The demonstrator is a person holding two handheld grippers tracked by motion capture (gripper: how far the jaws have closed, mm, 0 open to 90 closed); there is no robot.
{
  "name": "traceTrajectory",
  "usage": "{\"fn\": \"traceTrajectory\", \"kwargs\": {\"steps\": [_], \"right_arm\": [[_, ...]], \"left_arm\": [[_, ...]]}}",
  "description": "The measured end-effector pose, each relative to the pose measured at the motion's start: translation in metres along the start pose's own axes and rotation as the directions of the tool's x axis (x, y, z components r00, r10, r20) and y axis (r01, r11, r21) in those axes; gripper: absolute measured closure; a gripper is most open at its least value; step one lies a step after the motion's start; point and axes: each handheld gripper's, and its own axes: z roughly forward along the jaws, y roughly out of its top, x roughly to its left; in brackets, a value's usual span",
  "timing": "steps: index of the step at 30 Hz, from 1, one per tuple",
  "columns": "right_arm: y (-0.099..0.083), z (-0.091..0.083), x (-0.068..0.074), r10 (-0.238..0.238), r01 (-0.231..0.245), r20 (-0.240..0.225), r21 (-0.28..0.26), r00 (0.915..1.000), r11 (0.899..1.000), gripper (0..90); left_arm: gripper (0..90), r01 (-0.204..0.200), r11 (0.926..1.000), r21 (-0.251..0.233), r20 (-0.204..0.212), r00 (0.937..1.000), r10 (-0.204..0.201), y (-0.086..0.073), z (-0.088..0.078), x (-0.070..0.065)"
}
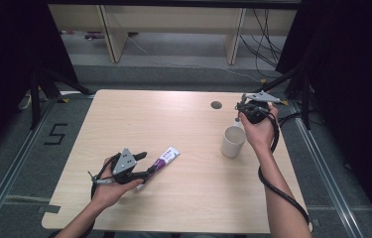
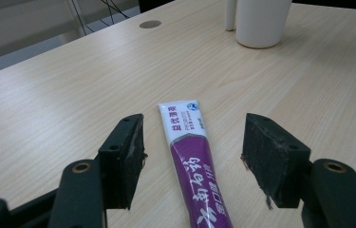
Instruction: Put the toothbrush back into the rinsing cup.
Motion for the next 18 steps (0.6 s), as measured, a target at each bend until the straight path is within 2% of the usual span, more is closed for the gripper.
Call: {"fn": "traceTrajectory", "kwargs": {"steps": [1,2,3,4,7,8,9,10,11,12,14,15,18], "right_arm": [[-0.001,0.001,0.001,0.016,-0.016,0.003,0.006,0.9999,1.000,81.5],[-0.003,0.001,0.000,0.001,-0.001,0.009,0.009,1.0000,1.000,81.5],[-0.004,0.003,0.001,0.017,-0.017,0.003,0.015,0.9999,1.000,81.4],[-0.005,0.004,-0.001,0.004,-0.004,0.004,0.019,1.0000,1.000,81.4],[-0.008,0.006,0.000,0.034,-0.034,0.010,0.032,0.9994,0.999,81.3],[-0.008,0.007,-0.002,0.018,-0.018,0.006,0.037,0.9998,0.999,81.3],[-0.009,0.007,0.000,0.035,-0.035,0.011,0.041,0.9993,0.999,81.3],[-0.011,0.009,-0.002,0.003,-0.004,0.018,0.032,0.9998,0.999,81.3],[-0.011,0.008,-0.002,0.015,-0.016,0.007,0.049,0.9999,0.999,81.2],[-0.011,0.010,-0.003,-0.004,0.003,0.011,0.048,0.9999,0.999,81.2],[-0.012,0.011,-0.002,-0.003,0.003,0.015,0.040,0.9999,0.999,81.2],[-0.014,0.012,-0.001,0.015,-0.015,0.008,0.061,0.9999,0.998,81.0],[-0.016,0.016,-0.003,0.004,-0.003,-0.002,0.057,1.0000,0.998,79.5]], "left_arm": [[39.5,0.002,1.0000,-0.005,0.000,1.0000,-0.002,0.000,0.001,0.000],[39.5,0.003,1.0000,-0.004,0.000,1.0000,-0.003,0.000,0.001,0.000],[39.5,0.003,1.0000,-0.005,0.001,1.0000,-0.003,0.000,0.001,-0.001],[39.5,0.002,1.0000,-0.004,0.002,1.0000,-0.002,0.000,0.001,-0.001],[39.5,0.002,1.0000,-0.004,0.002,1.0000,-0.002,0.000,0.001,-0.001],[39.5,0.001,1.0000,-0.004,0.001,1.0000,-0.001,0.000,0.001,-0.001],[39.5,0.002,1.0000,-0.004,0.001,1.0000,-0.002,0.000,0.001,-0.001],[39.5,0.002,1.0000,-0.004,0.001,1.0000,-0.002,0.000,0.001,-0.001],[39.5,0.002,1.0000,-0.004,0.000,1.0000,-0.002,0.000,0.001,-0.001],[39.5,0.001,1.0000,-0.003,0.001,1.0000,-0.001,0.000,0.001,-0.001],[39.5,0.002,1.0000,0.001,0.003,1.0000,-0.002,0.001,0.001,-0.001],[39.5,0.000,1.0000,0.001,0.003,1.0000,0.000,0.001,0.001,0.000],[39.5,0.000,1.0000,0.001,0.004,1.0000,0.000,0.001,0.001,0.000]]}}
